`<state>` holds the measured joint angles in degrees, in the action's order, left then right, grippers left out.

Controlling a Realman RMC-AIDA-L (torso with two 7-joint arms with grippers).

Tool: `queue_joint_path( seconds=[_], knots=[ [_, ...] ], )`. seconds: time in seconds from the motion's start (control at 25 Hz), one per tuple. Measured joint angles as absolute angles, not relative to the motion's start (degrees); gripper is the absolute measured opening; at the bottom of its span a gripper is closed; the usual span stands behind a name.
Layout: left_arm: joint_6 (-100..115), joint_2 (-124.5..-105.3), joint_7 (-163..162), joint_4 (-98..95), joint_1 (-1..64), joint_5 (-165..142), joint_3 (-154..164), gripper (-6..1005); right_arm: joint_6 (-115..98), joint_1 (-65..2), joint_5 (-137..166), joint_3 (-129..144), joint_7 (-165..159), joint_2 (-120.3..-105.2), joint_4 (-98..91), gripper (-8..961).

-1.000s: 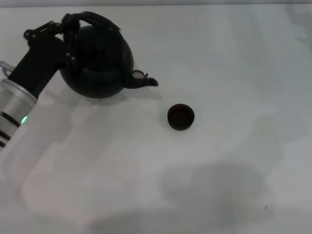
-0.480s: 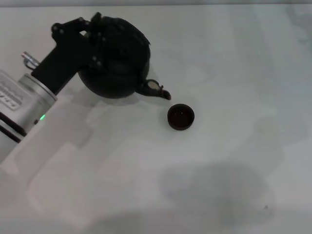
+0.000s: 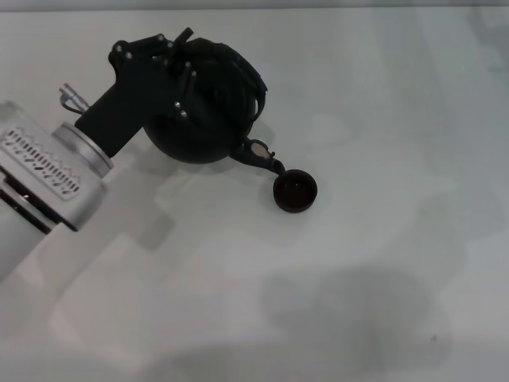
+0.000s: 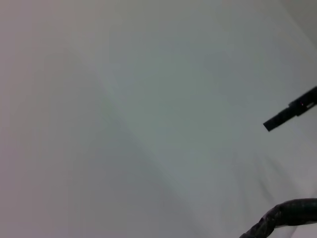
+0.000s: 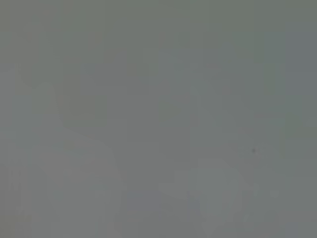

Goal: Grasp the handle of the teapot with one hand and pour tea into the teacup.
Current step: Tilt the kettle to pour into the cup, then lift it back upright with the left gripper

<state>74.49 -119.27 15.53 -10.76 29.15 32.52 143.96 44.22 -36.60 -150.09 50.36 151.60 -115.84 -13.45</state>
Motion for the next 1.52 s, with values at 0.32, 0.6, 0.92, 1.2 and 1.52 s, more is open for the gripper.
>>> queue_joint_path(
  seconds=[0.32,0.6,0.92,1.2,1.52],
  knots=[
    [72.33,-119.24,17.59,-11.72,29.91,31.34,144.06,104,44.39,-36.00,-150.22,50.20,151.48,-115.89,-13.44,862],
    [71.99,-119.18,17.65,-11.72,29.98,30.92,144.06,103,44.39,-35.92,-150.30,50.03,151.43,-115.93,-13.44,862],
    [71.85,-119.18,17.66,-12.07,30.10,30.85,143.93,102,44.39,-35.79,-150.29,50.16,151.27,-115.93,-13.44,862],
    [71.06,-119.19,12.95,-12.35,29.50,31.54,143.41,101,44.97,-35.69,-150.29,50.34,151.26,-115.93,-13.44,862],
    [68.97,-119.24,4.89,-12.34,29.24,32.95,143.25,101,45.02,-35.68,-150.29,50.47,151.26,-115.93,-13.37,863]
  ],
)
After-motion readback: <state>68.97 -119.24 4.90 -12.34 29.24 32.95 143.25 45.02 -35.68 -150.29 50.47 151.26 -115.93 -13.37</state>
